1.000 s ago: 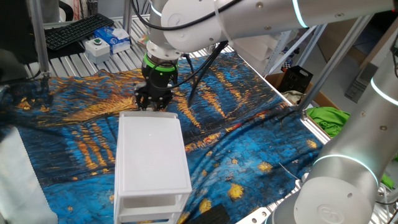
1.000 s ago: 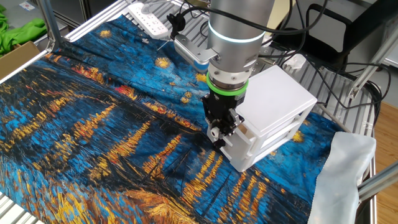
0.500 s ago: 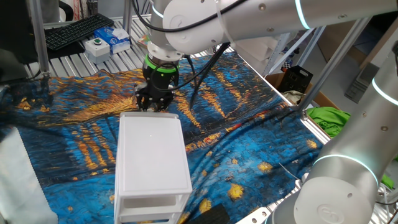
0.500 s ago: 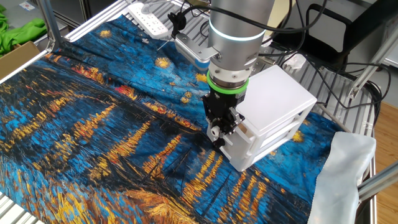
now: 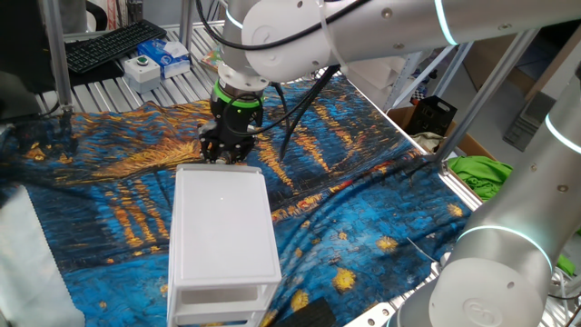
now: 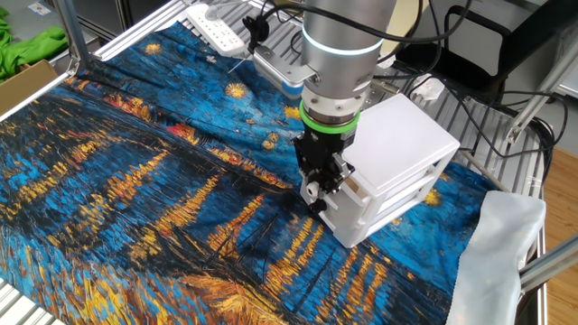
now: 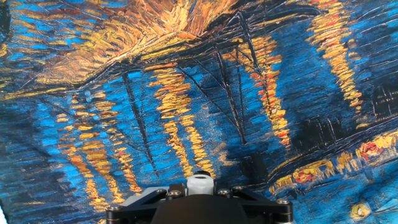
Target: Put things in the drawer
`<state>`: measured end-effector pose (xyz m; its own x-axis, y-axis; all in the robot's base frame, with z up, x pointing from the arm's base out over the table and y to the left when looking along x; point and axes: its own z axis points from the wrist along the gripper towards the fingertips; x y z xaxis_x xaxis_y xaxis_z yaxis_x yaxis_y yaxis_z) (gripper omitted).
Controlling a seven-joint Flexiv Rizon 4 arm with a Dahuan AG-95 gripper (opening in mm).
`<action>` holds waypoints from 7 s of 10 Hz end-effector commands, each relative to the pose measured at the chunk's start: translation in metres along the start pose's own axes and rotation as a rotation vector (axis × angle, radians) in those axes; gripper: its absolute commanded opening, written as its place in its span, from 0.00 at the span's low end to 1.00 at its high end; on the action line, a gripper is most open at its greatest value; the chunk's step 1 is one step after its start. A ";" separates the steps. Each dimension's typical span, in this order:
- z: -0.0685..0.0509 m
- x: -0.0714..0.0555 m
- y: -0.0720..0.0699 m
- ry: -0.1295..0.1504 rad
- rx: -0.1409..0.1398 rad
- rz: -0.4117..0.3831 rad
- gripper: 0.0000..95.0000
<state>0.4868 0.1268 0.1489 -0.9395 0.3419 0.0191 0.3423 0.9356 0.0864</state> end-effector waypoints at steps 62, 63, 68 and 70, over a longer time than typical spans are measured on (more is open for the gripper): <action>0.003 0.033 -0.004 0.026 0.057 -0.049 1.00; 0.003 0.026 -0.004 0.034 0.065 -0.069 1.00; 0.002 -0.026 -0.021 0.054 0.064 -0.175 1.00; 0.005 -0.044 -0.037 0.055 0.064 -0.238 0.80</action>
<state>0.5113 0.0808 0.1409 -0.9906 0.1234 0.0583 0.1253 0.9917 0.0300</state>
